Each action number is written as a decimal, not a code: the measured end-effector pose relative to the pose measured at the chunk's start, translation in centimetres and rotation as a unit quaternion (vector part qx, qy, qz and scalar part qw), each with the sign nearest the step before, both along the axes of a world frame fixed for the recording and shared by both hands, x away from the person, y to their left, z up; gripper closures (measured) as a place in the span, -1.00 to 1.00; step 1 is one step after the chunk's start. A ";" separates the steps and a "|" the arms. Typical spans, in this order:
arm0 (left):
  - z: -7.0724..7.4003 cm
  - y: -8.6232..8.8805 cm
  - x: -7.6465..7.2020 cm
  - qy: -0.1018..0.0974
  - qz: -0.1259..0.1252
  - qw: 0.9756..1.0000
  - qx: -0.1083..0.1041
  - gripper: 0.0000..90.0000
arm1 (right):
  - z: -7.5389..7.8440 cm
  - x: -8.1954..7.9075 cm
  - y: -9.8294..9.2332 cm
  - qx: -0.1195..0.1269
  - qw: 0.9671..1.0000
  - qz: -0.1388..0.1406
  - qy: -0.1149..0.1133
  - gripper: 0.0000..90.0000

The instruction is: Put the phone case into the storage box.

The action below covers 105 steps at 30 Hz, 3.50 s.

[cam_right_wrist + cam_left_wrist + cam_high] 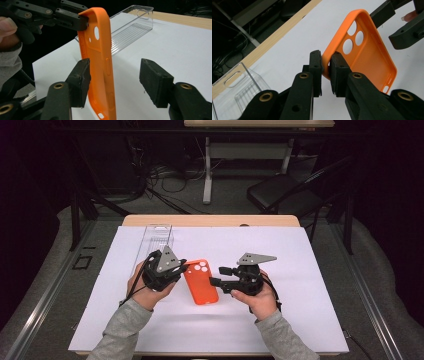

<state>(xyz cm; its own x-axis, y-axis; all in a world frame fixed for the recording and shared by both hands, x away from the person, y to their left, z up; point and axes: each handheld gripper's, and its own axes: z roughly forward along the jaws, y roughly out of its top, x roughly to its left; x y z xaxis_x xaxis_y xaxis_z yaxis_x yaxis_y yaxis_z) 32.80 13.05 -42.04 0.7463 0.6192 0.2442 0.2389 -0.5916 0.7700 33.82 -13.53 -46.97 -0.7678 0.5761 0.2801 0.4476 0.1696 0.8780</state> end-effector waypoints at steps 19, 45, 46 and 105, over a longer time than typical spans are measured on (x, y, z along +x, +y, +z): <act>0.0 1.3 0.8 0.006 0.024 1.000 -0.015 0.80 | -0.3 0.8 -1.4 -0.021 0.999 -0.028 0.009 -0.23; 0.4 3.7 2.0 0.024 0.040 0.998 -0.041 0.80 | -0.2 1.1 -3.0 -0.025 0.998 -0.060 0.003 -0.30; 0.4 3.7 2.1 0.027 0.041 0.998 -0.045 0.80 | -0.2 1.1 -3.1 -0.024 0.998 -0.062 0.004 -0.30; 4.7 6.4 10.6 -0.002 0.003 0.998 0.067 0.79 | -0.1 1.6 -4.5 -0.019 0.996 -0.083 0.005 -0.33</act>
